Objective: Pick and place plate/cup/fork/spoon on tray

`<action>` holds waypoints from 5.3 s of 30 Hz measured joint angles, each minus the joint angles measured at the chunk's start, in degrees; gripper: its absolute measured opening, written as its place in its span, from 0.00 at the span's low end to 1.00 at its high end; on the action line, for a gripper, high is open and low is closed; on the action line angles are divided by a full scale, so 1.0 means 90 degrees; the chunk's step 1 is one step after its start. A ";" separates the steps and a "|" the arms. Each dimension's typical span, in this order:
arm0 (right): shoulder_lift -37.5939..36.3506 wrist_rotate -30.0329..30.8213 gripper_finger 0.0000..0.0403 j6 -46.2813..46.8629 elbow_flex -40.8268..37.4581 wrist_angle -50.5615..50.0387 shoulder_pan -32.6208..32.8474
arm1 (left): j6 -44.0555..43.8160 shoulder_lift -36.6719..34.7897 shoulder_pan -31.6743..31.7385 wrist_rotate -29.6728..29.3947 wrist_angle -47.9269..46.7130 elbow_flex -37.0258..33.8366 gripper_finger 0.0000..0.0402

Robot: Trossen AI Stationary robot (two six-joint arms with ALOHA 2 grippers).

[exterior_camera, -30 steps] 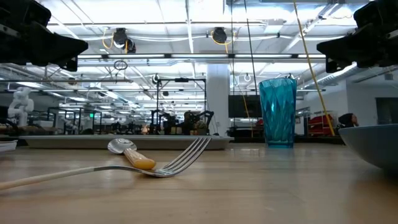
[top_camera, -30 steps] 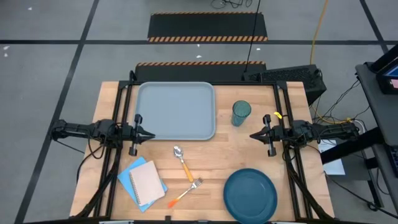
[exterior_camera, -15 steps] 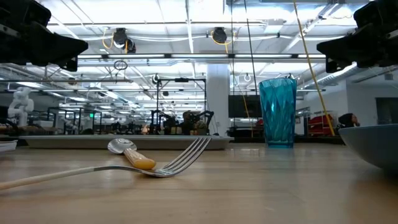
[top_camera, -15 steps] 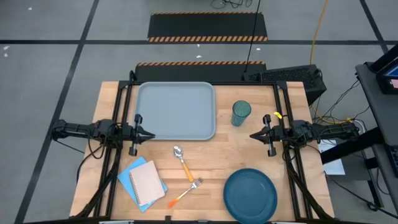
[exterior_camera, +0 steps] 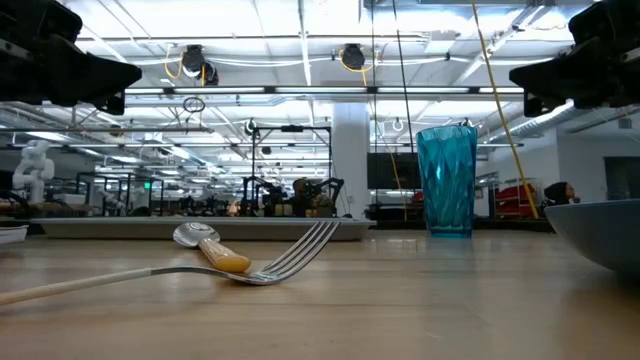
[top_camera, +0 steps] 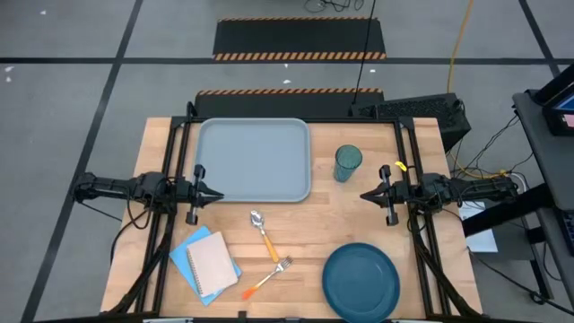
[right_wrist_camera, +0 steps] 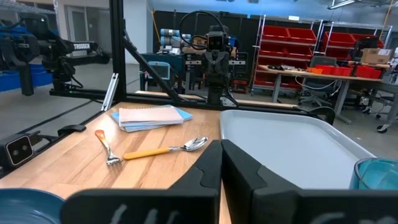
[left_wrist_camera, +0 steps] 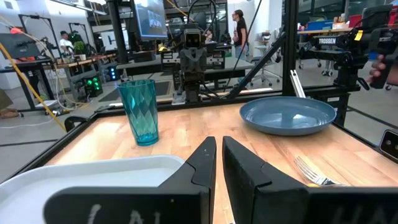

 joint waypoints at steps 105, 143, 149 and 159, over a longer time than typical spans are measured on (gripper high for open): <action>0.7340 0.1759 0.27 0.1691 0.6926 -0.3790 -0.0489 | -0.0631 0.5671 -0.0085 -0.0831 -0.0035 0.4063 0.08; 0.7315 0.1189 0.59 0.0073 0.7271 -0.5984 -0.1454 | -0.1516 0.5979 -0.0605 -0.2839 0.0606 0.4053 0.08; 0.7458 0.1148 0.59 -0.0094 0.7264 -0.6173 -0.1645 | -0.1428 0.5979 -0.0602 -0.2956 0.0837 0.4053 0.08; 0.8047 0.1161 0.59 -0.0459 0.7259 -0.6053 -0.1776 | -0.0786 0.6403 -0.0508 -0.2994 0.1466 0.4053 0.08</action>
